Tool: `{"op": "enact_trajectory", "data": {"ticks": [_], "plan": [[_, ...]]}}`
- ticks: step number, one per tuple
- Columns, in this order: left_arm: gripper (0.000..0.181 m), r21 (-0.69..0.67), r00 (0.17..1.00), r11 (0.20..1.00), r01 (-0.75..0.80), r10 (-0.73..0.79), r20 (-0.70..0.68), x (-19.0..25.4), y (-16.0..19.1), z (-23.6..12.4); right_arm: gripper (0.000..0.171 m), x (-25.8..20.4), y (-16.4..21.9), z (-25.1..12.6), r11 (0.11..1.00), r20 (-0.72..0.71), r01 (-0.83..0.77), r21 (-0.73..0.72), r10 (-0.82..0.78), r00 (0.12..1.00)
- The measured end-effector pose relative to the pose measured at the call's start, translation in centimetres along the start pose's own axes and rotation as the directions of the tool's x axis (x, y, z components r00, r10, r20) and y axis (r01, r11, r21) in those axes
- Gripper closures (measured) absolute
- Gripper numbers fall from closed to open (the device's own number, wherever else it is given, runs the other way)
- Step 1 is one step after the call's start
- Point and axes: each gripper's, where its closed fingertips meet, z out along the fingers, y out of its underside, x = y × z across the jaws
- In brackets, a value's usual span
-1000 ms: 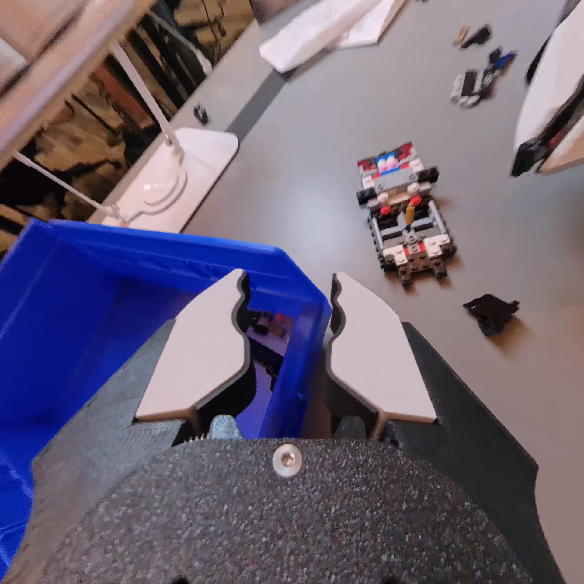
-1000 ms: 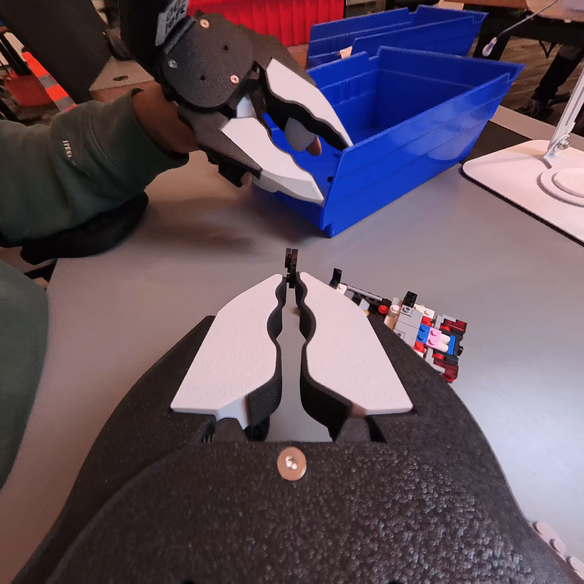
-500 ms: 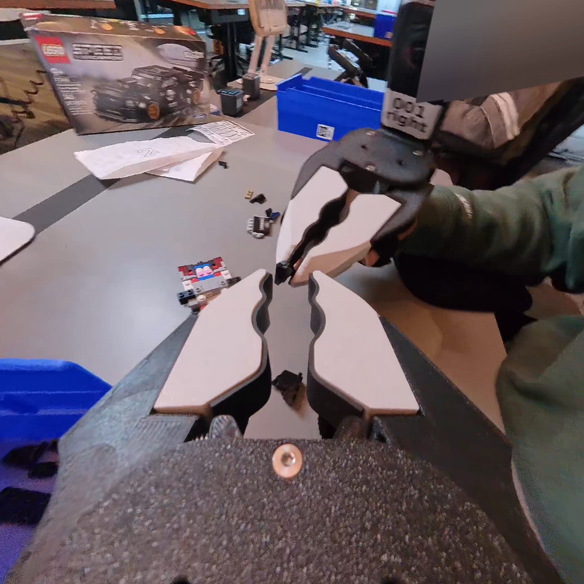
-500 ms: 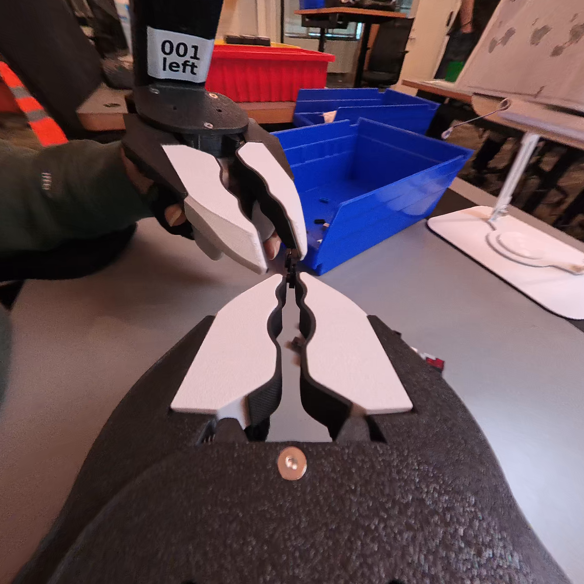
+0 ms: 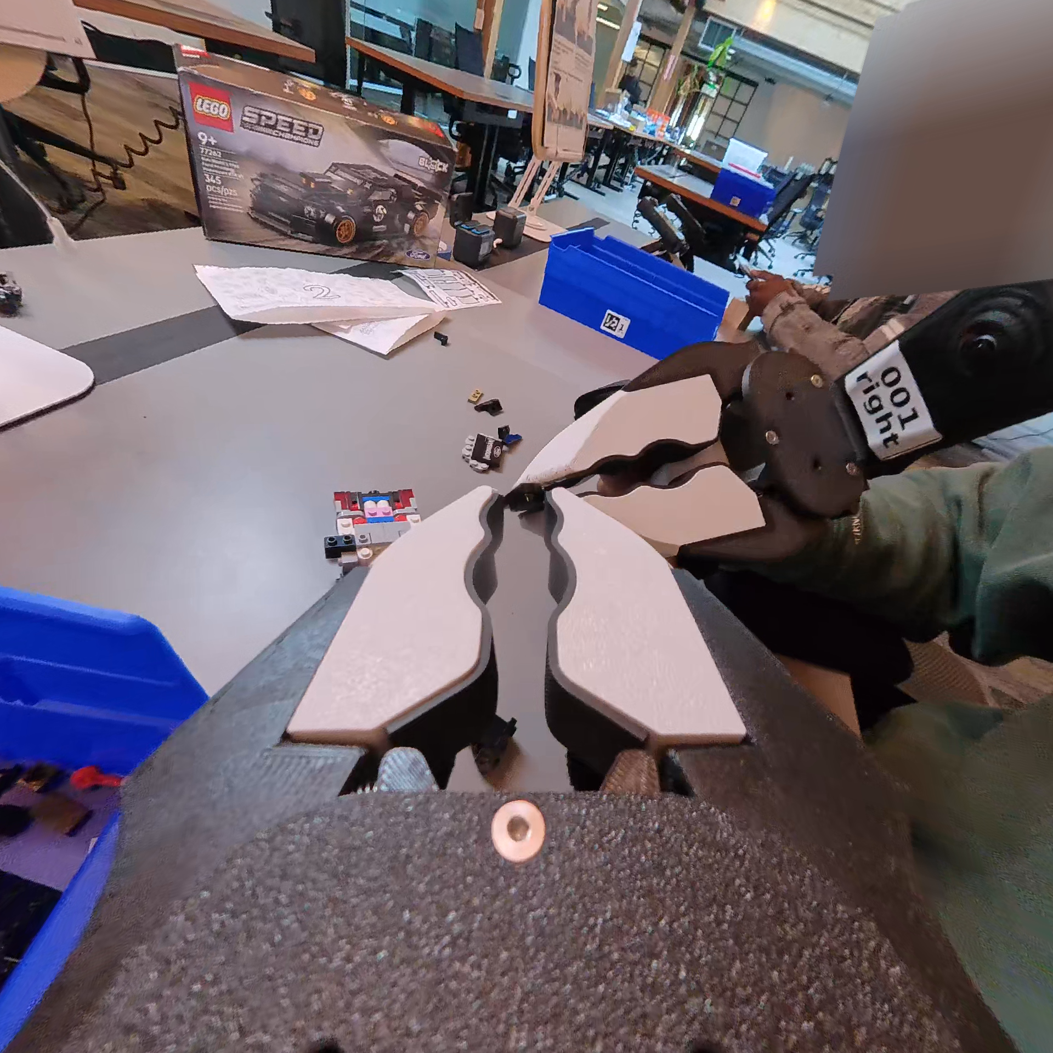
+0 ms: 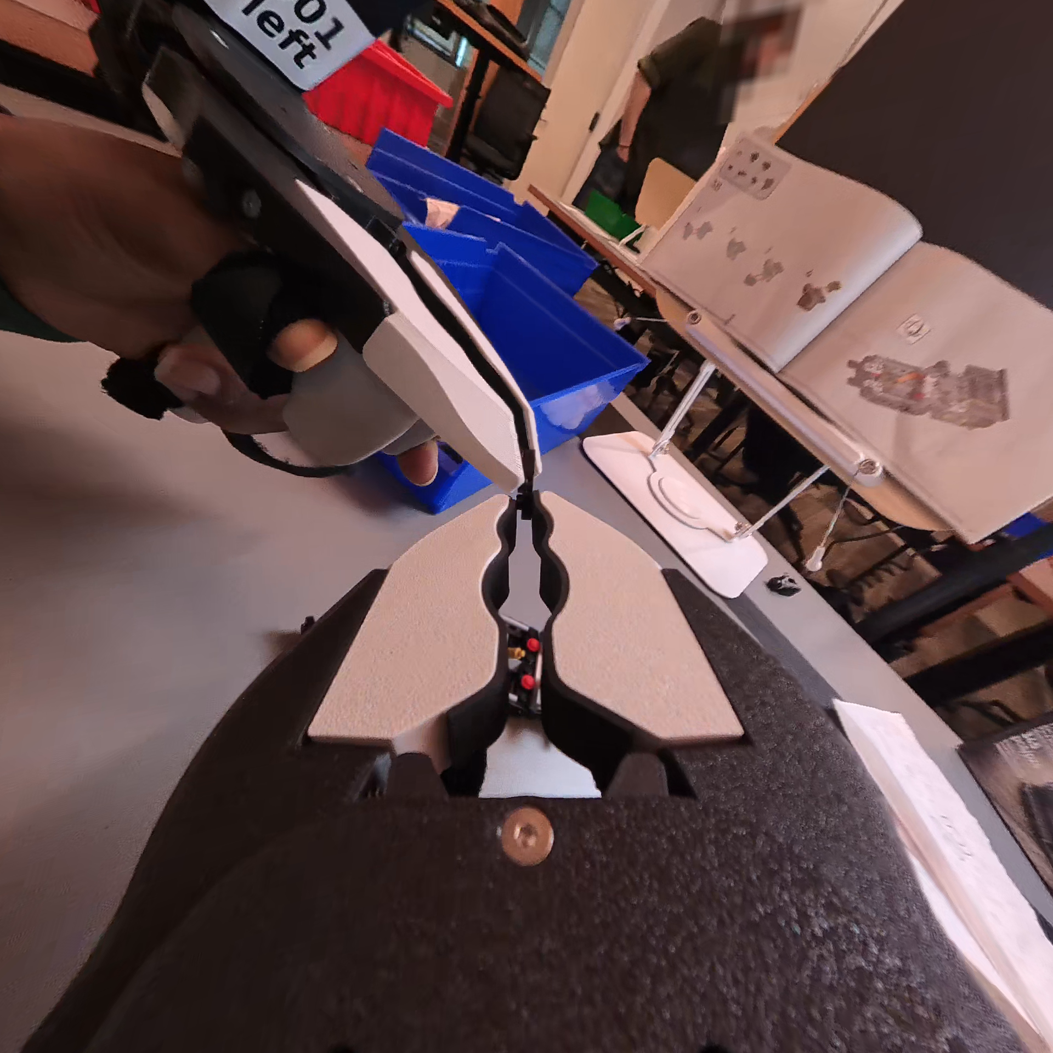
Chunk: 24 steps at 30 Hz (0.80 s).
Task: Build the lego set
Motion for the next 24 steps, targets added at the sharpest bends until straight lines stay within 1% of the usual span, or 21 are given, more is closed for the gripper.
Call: {"op": "enact_trajectory", "data": {"ticks": [5,11,14,15,16,17,19,21,22,24], "plan": [[0.172,0.017,0.998,1.0,0.024,-0.023,-0.05,0.4,-0.4,-0.4,0.166,0.0,-0.4,-0.2,1.0,0.01,-0.003,0.015,0.003,1.0],[0.174,-0.01,1.0,1.0,-0.024,0.024,-0.005,0.2,-0.1,-0.3,0.166,0.1,-0.1,-0.1,0.997,-0.031,0.078,-0.027,-0.079,0.996],[0.174,-0.053,0.986,0.987,-0.15,0.153,0.065,-0.1,0.2,-0.2,0.166,0.2,0.3,0.0,0.998,-0.043,0.017,-0.064,-0.02,0.999],[0.174,-0.065,0.981,0.981,-0.181,0.185,0.053,0.3,0.2,-0.2,0.167,1.1,0.5,0.0,0.997,-0.088,-0.015,-0.08,0.008,0.996],[0.174,-0.077,0.984,0.981,-0.176,0.176,-0.015,1.5,0.5,-0.2,0.167,2.3,1.1,-0.2,0.995,-0.126,-0.021,-0.102,0.008,0.992],[0.177,-0.078,0.981,0.979,-0.191,0.188,-0.044,2.2,0.7,-0.1,0.166,3.3,1.5,-0.4,0.992,-0.137,-0.063,-0.107,0.049,0.989],[0.178,-0.084,0.963,0.961,-0.265,0.267,0.018,1.5,0.4,-0.4,0.167,4.0,1.5,-0.9,0.987,-0.112,-0.148,-0.07,0.14,0.984],[0.177,-0.081,0.966,0.965,-0.249,0.254,0.054,0.2,-0.2,-1.2,0.166,4.0,1.5,-1.0,0.985,-0.104,-0.165,-0.059,0.158,0.982],[0.177,-0.081,0.958,0.963,-0.256,0.264,0.11,-1.1,-0.6,-1.7,0.166,3.8,1.5,-0.9,0.981,-0.091,-0.186,-0.057,0.18,0.979],[0.178,-0.158,0.912,0.944,-0.289,0.321,0.253,-4.5,-0.5,-3.2,0.166,3.7,2.0,-0.7,0.975,-0.078,-0.21,-0.071,0.205,0.976]]}}
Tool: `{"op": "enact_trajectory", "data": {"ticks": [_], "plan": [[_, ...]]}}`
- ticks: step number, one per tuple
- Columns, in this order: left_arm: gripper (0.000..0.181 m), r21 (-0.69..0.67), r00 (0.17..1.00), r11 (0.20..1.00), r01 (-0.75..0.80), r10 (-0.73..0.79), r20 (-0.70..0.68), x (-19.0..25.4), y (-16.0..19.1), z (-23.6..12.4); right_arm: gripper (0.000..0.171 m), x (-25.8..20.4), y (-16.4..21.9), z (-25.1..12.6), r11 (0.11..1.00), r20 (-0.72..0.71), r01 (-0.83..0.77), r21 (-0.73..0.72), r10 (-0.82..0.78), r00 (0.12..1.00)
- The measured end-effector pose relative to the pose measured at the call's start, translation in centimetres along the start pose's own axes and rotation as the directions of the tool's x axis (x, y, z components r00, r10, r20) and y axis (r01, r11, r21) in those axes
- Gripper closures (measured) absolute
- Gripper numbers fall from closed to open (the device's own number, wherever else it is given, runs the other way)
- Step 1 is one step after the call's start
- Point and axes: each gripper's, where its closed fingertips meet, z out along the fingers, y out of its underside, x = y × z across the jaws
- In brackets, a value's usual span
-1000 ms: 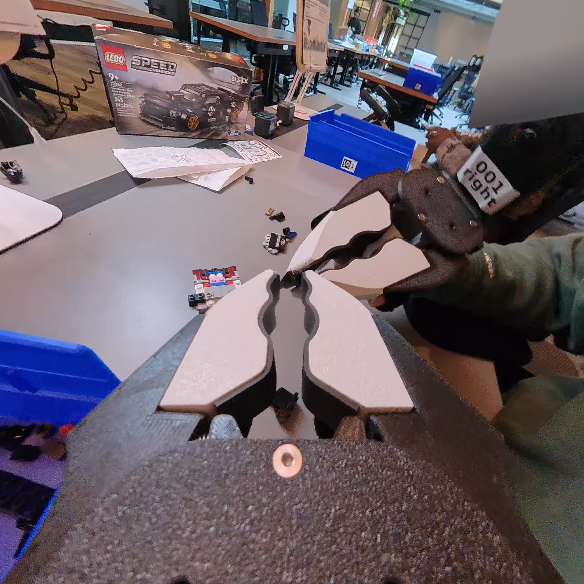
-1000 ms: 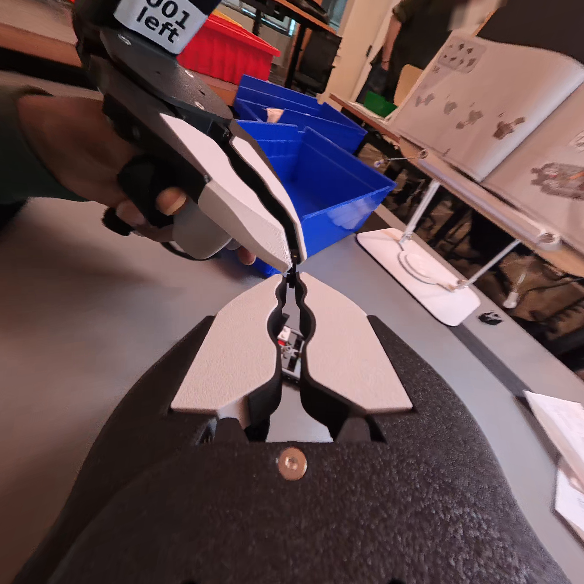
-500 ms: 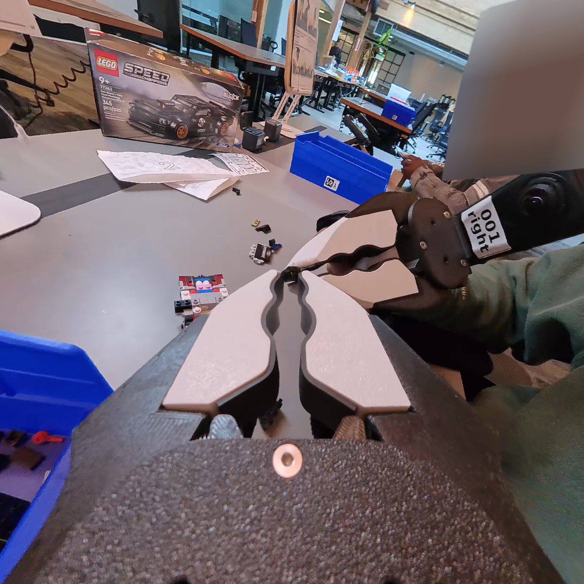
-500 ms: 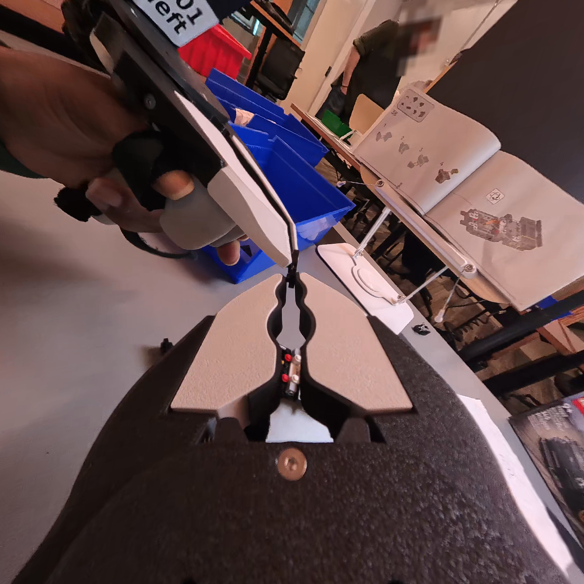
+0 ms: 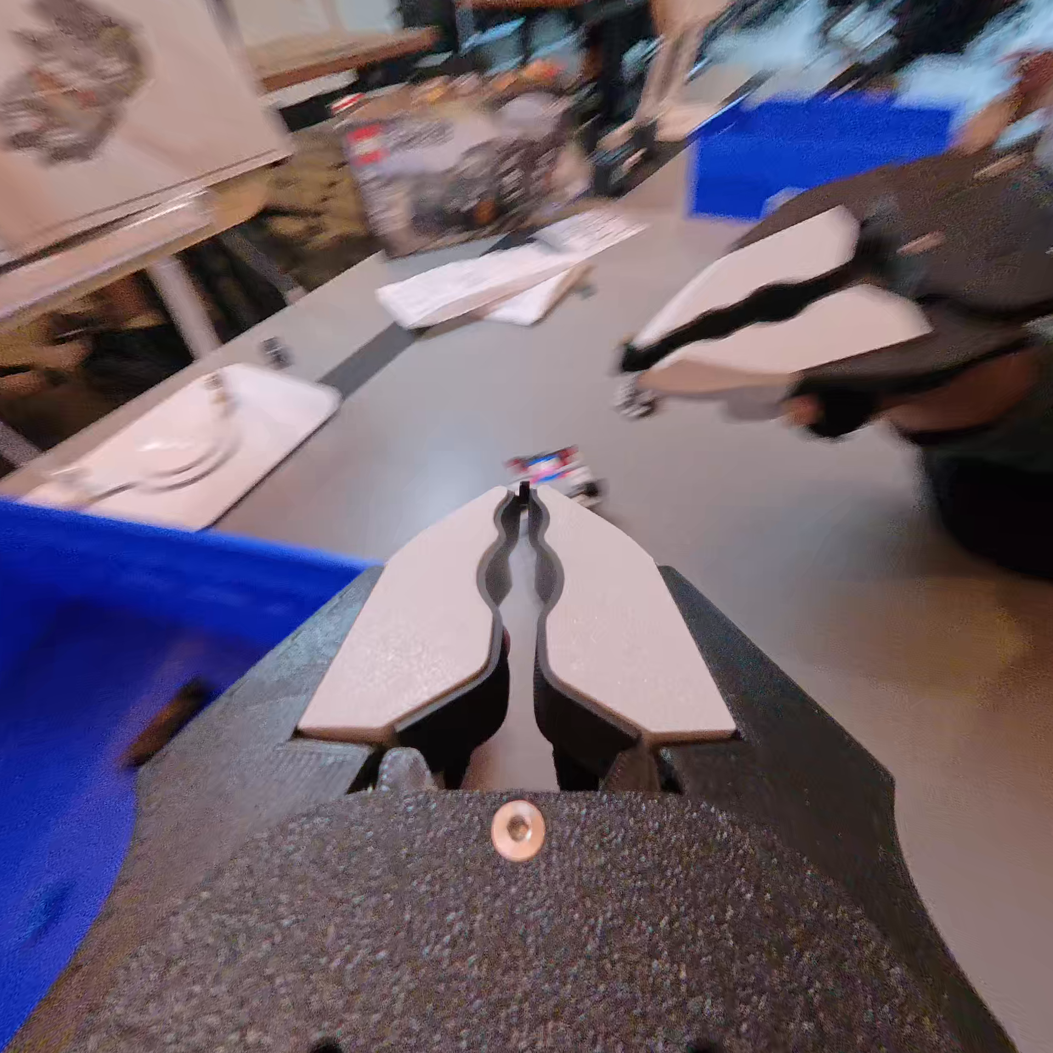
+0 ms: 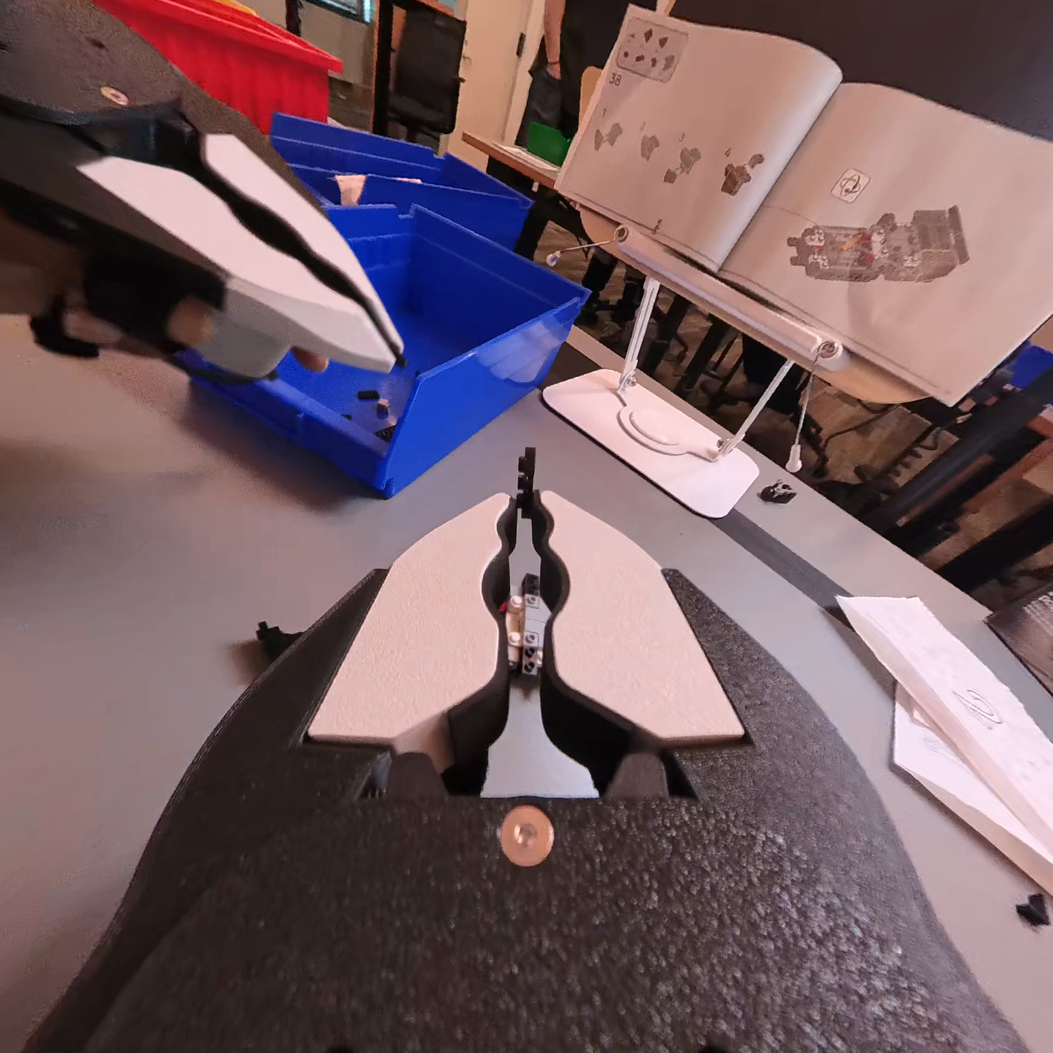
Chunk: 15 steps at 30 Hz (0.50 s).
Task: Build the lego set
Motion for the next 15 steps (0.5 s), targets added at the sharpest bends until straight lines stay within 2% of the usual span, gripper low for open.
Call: {"op": "enact_trajectory", "data": {"ticks": [2,5,9,12,15], "plan": [[0.178,-0.07,0.984,0.996,-0.056,0.067,0.166,-3.6,1.5,-0.6,0.166,0.0,0.3,0.2,1.0,0.011,-0.004,-0.008,0.004,1.0],[0.177,-0.211,0.954,0.976,-0.062,0.12,0.274,-6.7,4.4,-0.9,0.166,-0.3,0.6,0.4,1.0,0.031,-0.006,-0.019,0.006,0.999],[0.146,-0.338,0.967,0.941,-0.018,0.103,0.235,-6.9,7.8,0.2,0.166,-0.7,1.0,0.5,0.999,0.049,0.006,-0.032,-0.004,0.999],[0.14,-0.359,0.971,0.932,-0.042,0.122,0.205,-6.3,8.3,0.7,0.166,-0.9,1.3,0.6,0.999,0.063,0.007,-0.038,-0.005,0.998],[0.144,-0.358,0.971,0.93,-0.081,0.155,0.184,-5.8,8.2,0.9,0.166,-1.0,1.4,0.6,0.999,0.073,0.008,-0.04,-0.005,0.997]]}}
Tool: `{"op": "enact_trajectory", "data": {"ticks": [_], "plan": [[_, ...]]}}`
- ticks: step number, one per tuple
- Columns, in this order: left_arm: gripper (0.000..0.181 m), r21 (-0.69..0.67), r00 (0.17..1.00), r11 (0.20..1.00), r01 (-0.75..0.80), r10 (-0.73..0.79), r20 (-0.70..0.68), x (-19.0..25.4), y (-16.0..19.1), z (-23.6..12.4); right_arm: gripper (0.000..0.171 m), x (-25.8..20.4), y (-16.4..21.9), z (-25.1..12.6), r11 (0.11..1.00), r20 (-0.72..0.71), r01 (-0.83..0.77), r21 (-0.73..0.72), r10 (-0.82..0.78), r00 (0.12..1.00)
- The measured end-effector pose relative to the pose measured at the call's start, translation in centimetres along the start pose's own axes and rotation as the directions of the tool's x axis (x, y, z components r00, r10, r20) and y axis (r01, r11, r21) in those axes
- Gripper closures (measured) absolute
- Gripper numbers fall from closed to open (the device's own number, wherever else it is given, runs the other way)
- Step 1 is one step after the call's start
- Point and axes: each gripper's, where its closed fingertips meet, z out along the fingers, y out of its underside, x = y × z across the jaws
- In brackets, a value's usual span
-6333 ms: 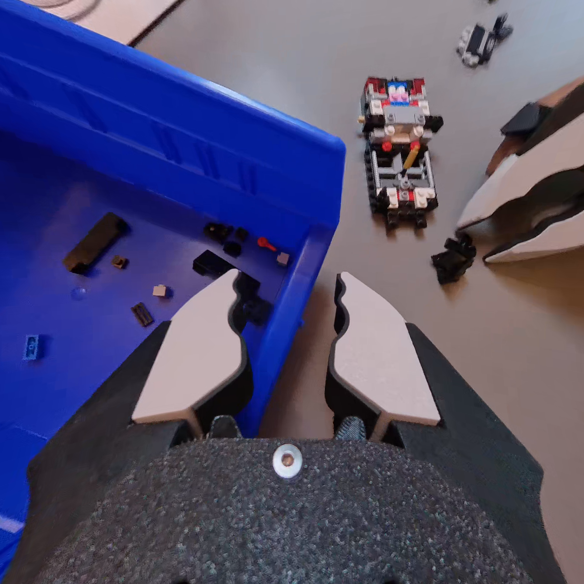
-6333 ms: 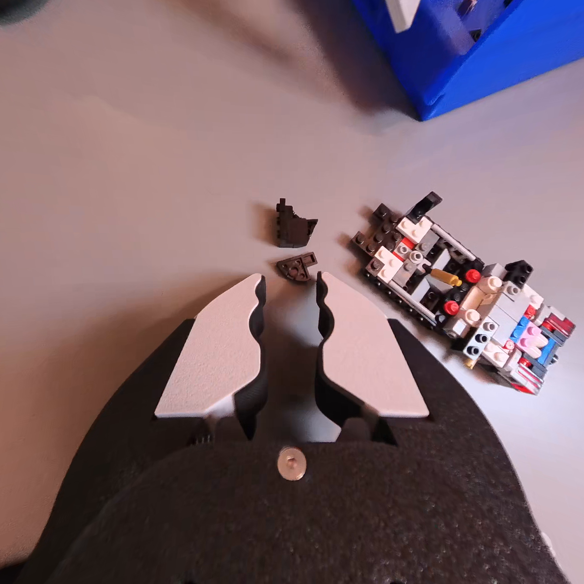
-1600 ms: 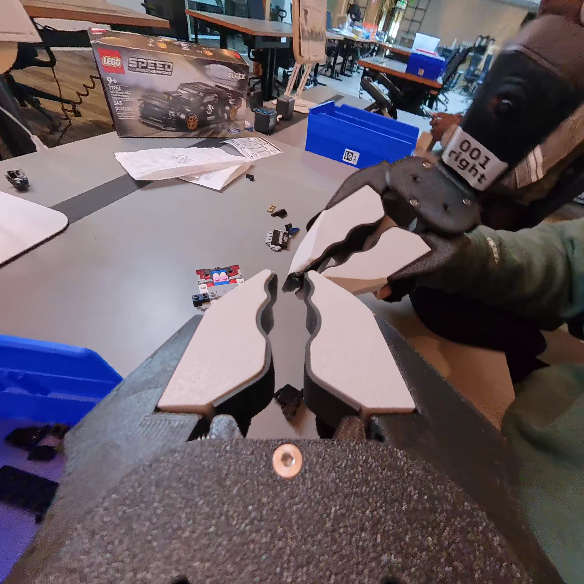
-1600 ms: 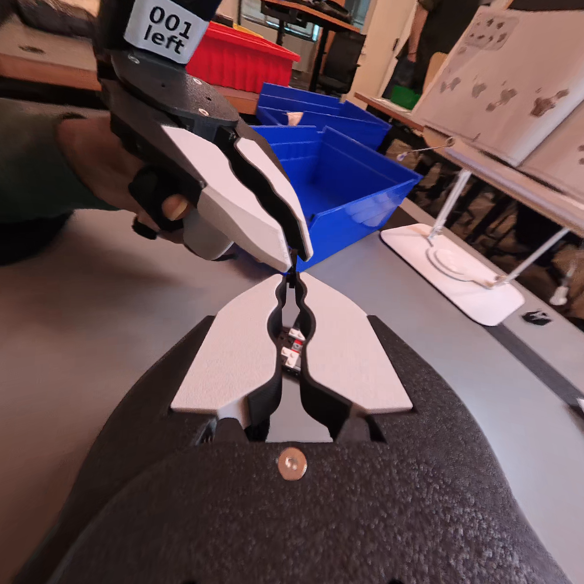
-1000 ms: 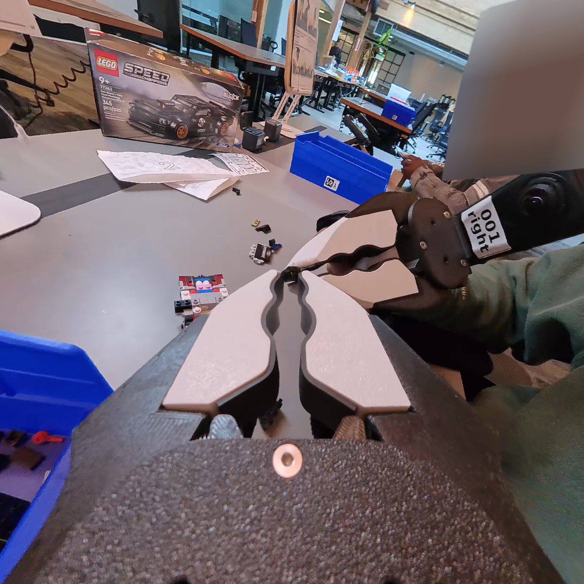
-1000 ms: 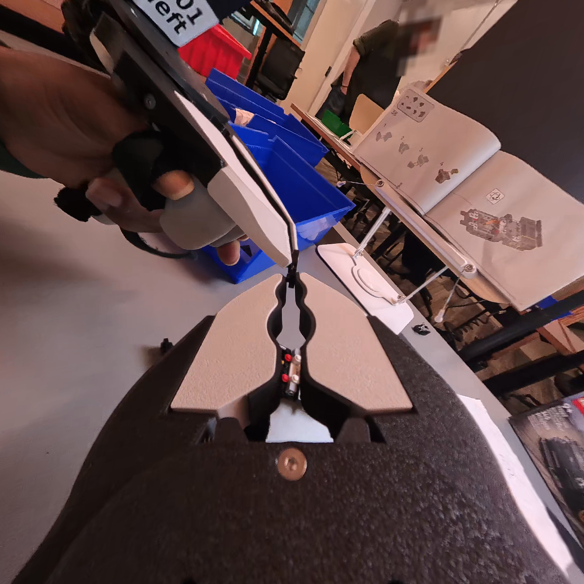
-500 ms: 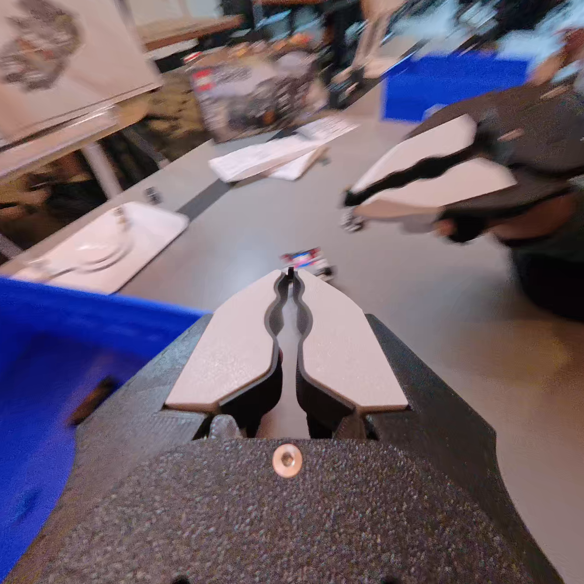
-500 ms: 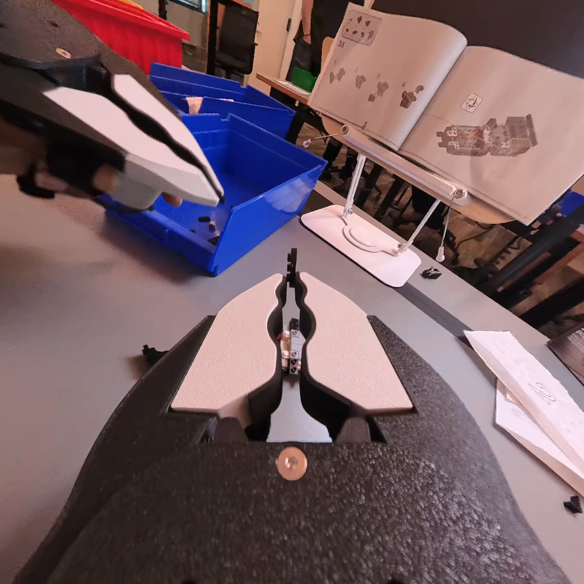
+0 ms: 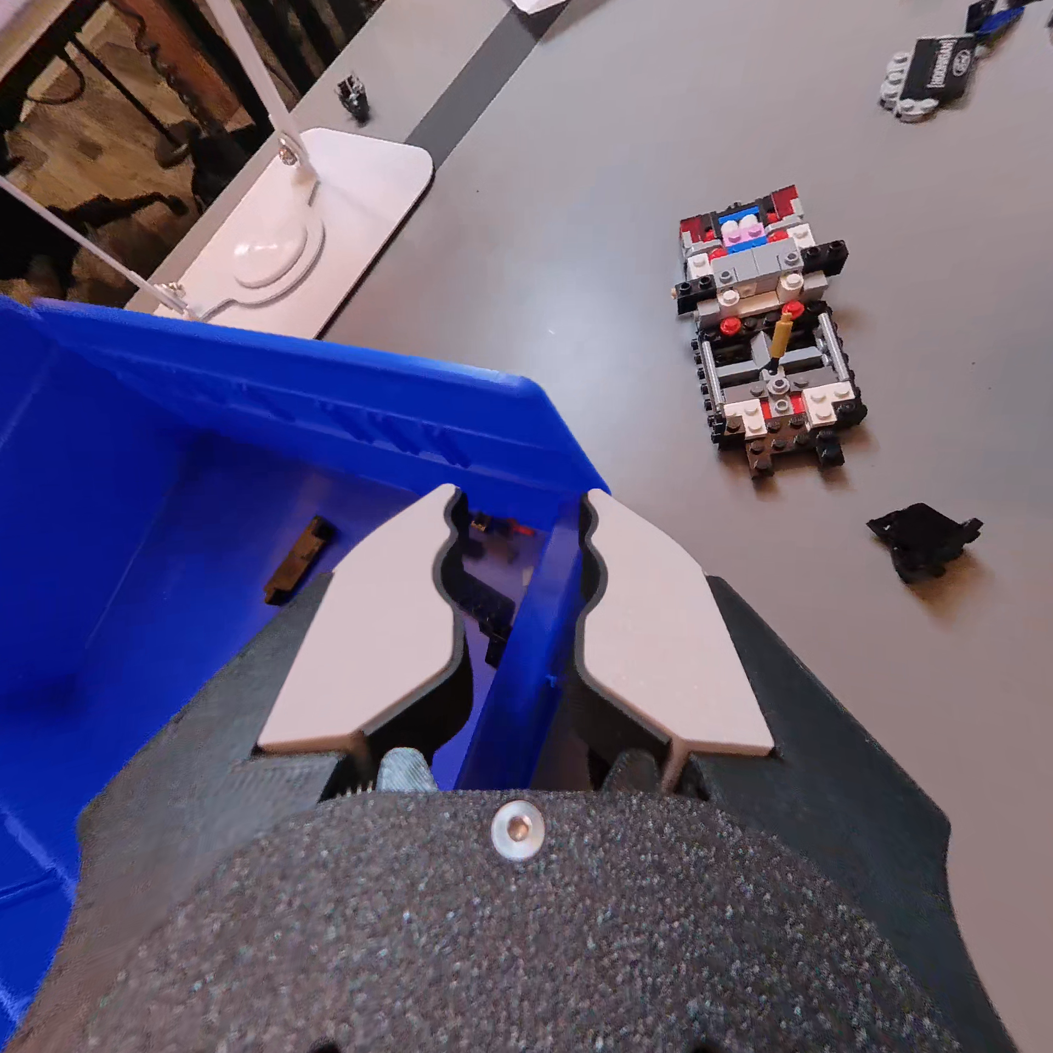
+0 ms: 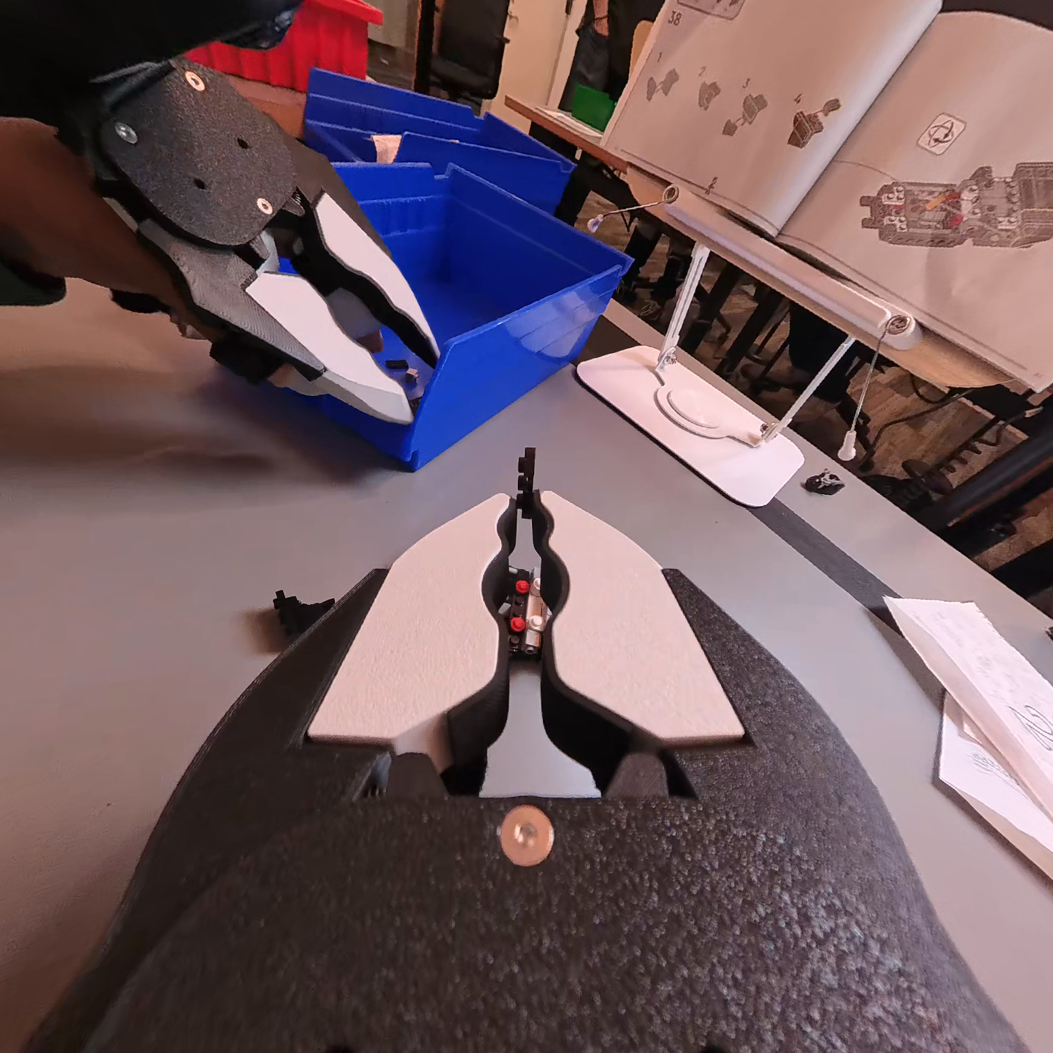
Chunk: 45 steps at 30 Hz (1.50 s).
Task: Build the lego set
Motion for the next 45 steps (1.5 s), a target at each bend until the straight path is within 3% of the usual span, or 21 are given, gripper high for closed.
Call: {"op": "enact_trajectory", "data": {"ticks": [5,8,11,14,18,23,26,29,32,34,38,45], "plan": [[0.14,0.095,0.997,0.993,-0.068,0.071,-0.036,1.5,-1.6,-0.4,0.166,-0.6,0.1,0.1,1.0,0.03,0.007,0.0,-0.007,1.0],[0.149,0.173,0.997,0.982,-0.074,0.079,-0.026,1.6,-3.1,-1.5,0.166,-1.2,-0.2,0.1,1.0,0.068,-0.014,0.019,0.013,0.998],[0.157,0.347,0.969,0.936,0.051,0.038,-0.245,4.4,-6.2,-4.3,0.166,-2.0,-0.5,0.1,0.999,0.109,0.006,0.043,-0.011,0.994],[0.151,0.425,0.892,0.887,0.178,0.037,-0.45,7.3,-8.1,-6.1,0.166,-4.2,-1.2,-0.1,0.996,0.239,-0.02,0.091,-0.003,0.971],[0.156,0.427,0.829,0.886,0.18,0.097,-0.551,10.1,-8.2,-6.6,0.166,-6.6,-2.3,-0.9,0.963,0.484,-0.258,0.082,0.188,0.855],[0.175,0.416,0.793,0.891,0.179,0.12,-0.598,11.1,-8.1,-7.1,0.166,-7.0,-2.7,-1.3,0.955,0.529,-0.284,0.086,0.198,0.825],[0.175,0.404,0.808,0.897,0.178,0.101,-0.58,10.4,-8.3,-7.2,0.165,-6.2,-2.6,-1.1,0.956,0.487,-0.282,0.081,0.209,0.848],[0.176,0.355,0.91,0.909,0.218,-0.059,-0.409,5.1,-7.6,-6.0,0.155,-5.4,-0.6,-0.6,0.973,0.452,-0.231,-0.02,0.215,0.866],[0.175,0.177,0.95,0.936,0.304,-0.284,-0.132,-1.7,-3.2,-3.8,0.151,-7.1,3.3,-0.2,0.973,0.503,-0.09,-0.212,0.188,0.844],[0.173,0.066,0.932,0.93,0.362,-0.359,-0.056,-3.3,-0.4,-2.7,0.148,-8.8,5.5,0.0,0.952,0.538,-0.014,-0.305,0.184,0.822],[0.142,-0.064,0.923,0.926,0.373,-0.377,-0.071,-2.6,1.8,-1.6,0.148,-10.6,7.2,0.9,0.932,0.549,0.102,-0.349,0.115,0.828],[0.128,-0.08,0.956,0.964,0.253,-0.262,-0.132,-1.0,1.8,-1.6,0.155,-10.8,7.5,1.6,0.928,0.528,0.166,-0.334,0.039,0.848]]}}
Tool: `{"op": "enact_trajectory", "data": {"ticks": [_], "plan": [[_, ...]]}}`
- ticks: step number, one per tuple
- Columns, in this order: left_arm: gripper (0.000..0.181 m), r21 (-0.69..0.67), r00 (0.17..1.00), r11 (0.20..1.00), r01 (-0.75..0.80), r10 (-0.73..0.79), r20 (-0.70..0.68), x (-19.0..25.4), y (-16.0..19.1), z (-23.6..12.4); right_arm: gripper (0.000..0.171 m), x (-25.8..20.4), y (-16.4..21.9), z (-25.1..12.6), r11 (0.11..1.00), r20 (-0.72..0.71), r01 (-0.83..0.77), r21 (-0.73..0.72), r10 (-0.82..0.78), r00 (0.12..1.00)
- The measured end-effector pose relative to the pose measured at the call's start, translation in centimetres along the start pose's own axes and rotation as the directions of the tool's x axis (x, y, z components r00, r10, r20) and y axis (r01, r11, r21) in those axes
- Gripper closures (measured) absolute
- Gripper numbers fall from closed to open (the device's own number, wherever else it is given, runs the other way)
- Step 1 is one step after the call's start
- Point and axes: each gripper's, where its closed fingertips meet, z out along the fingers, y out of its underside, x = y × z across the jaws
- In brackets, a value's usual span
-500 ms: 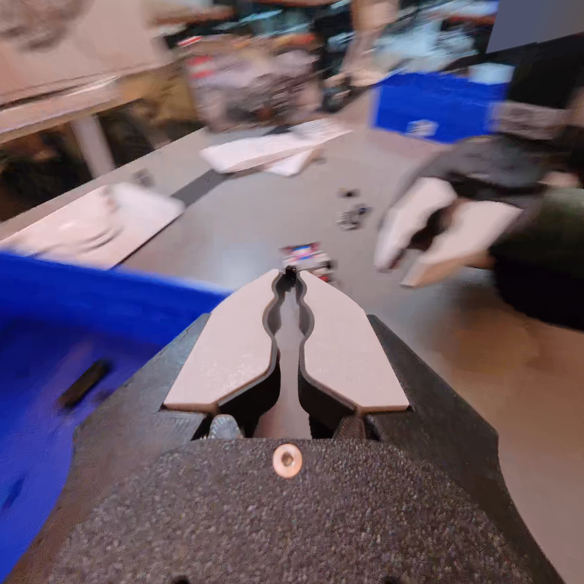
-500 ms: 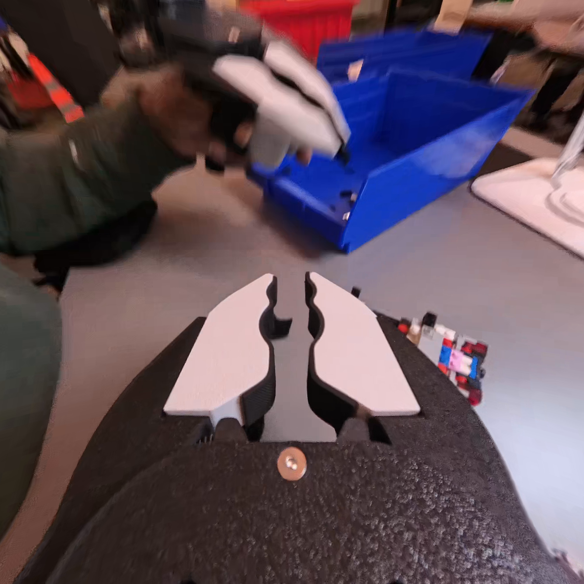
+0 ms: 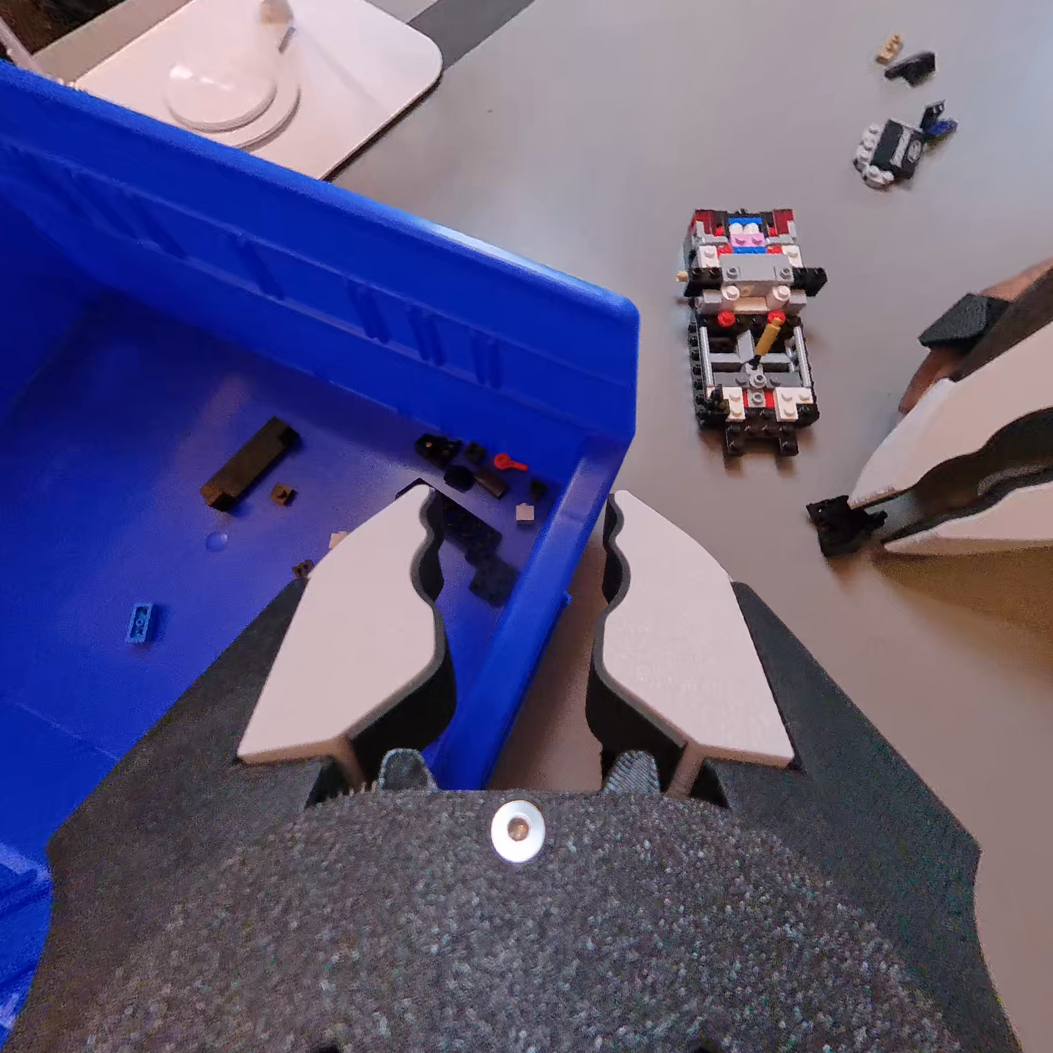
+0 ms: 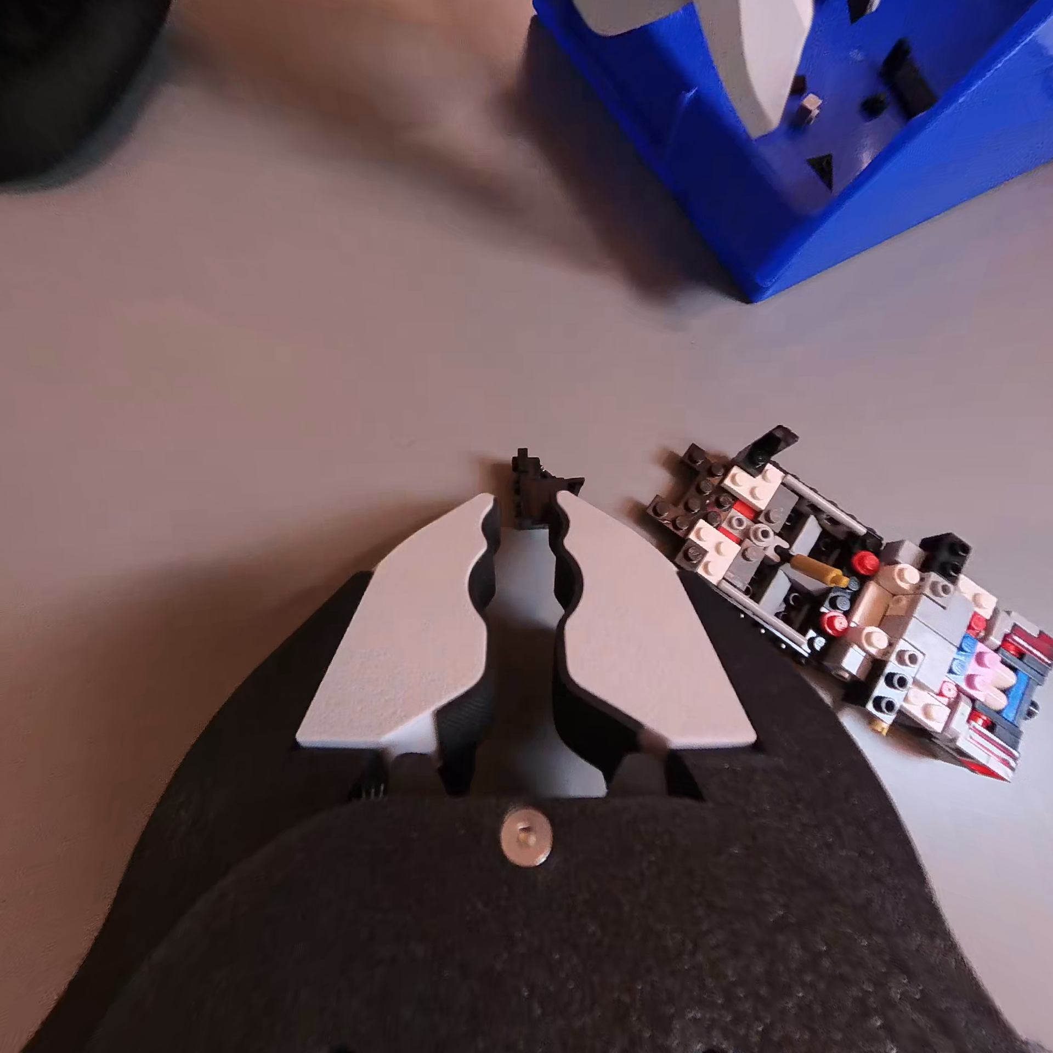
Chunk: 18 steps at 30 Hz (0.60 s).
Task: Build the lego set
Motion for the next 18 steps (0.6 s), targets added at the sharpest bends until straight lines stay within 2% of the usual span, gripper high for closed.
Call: {"op": "enact_trajectory", "data": {"ticks": [3,6,9,13,16,18], "plan": [[0.126,-0.002,0.998,0.998,-0.062,0.062,-0.014,0.7,0.0,0.0,0.166,0.0,0.1,0.0,1.0,-0.003,0.007,-0.006,-0.007,1.0],[0.128,0.02,0.993,0.993,-0.113,0.113,-0.021,1.4,-0.4,0.0,0.166,0.0,-0.2,-0.3,1.0,-0.007,0.028,0.012,-0.027,1.0],[0.143,0.123,0.971,0.98,-0.156,0.175,-0.164,4.4,-1.8,-0.9,0.166,0.5,-2.3,-1.9,0.988,-0.004,-0.019,0.155,0.02,1.0],[0.147,0.306,0.873,0.935,-0.182,0.296,-0.387,10.3,-3.6,-2.8,0.166,0.6,-5.8,-5.5,0.889,0.154,-0.178,0.421,0.123,0.98],[0.144,0.379,0.803,0.907,-0.182,0.36,-0.475,13.3,-4.0,-3.5,0.166,0.5,-6.8,-7.3,0.818,0.259,-0.267,0.509,0.15,0.954],[0.146,0.407,0.773,0.895,-0.183,0.387,-0.502,14.6,-4.2,-3.8,0.166,0.6,-7.0,-7.6,0.804,0.266,-0.278,0.525,0.156,0.951]]}}
